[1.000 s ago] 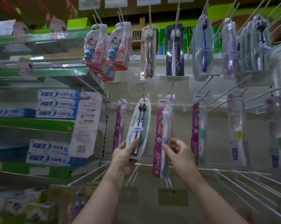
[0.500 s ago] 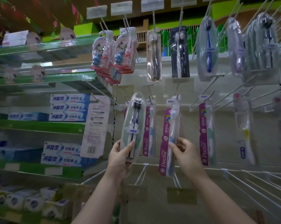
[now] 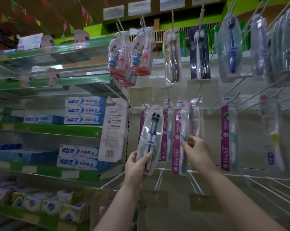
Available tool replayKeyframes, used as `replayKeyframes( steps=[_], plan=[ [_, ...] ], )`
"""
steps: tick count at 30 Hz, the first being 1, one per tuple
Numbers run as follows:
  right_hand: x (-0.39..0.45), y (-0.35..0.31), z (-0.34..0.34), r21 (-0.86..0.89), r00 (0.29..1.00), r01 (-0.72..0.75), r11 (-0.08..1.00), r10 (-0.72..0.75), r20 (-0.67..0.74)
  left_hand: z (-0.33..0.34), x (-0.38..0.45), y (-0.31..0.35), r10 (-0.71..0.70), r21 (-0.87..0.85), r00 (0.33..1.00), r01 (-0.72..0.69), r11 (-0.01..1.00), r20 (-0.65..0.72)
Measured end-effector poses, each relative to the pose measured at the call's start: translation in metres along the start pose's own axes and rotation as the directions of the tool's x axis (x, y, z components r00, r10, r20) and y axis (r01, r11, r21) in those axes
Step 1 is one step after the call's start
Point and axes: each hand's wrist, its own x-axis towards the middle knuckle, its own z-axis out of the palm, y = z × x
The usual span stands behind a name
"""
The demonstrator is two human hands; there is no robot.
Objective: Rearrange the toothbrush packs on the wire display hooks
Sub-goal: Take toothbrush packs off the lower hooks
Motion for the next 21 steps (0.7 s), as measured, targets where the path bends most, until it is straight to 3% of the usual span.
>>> replayKeyframes(
  steps=[6,10,16,21],
  plan=[
    [0.012,-0.010,0.009,-0.138,0.999,-0.042,0.990,0.037,-0.035,-0.011,0.001,0.011,-0.018,-0.022,1.000,0.018,1.000,0.003],
    [0.023,-0.015,0.014,-0.108,0.997,-0.069,0.992,0.073,0.031,-0.015,0.007,0.009,-0.032,-0.042,0.999,0.032,0.999,-0.005],
    [0.029,-0.017,0.016,-0.176,0.996,-0.084,0.981,0.081,-0.027,-0.021,0.011,-0.001,-0.002,-0.037,0.998,0.000,0.999,-0.062],
    [0.040,-0.014,0.021,-0.127,0.997,-0.072,0.989,0.073,-0.001,-0.028,0.007,-0.002,-0.006,-0.004,0.996,0.005,1.000,-0.084]
  ],
)
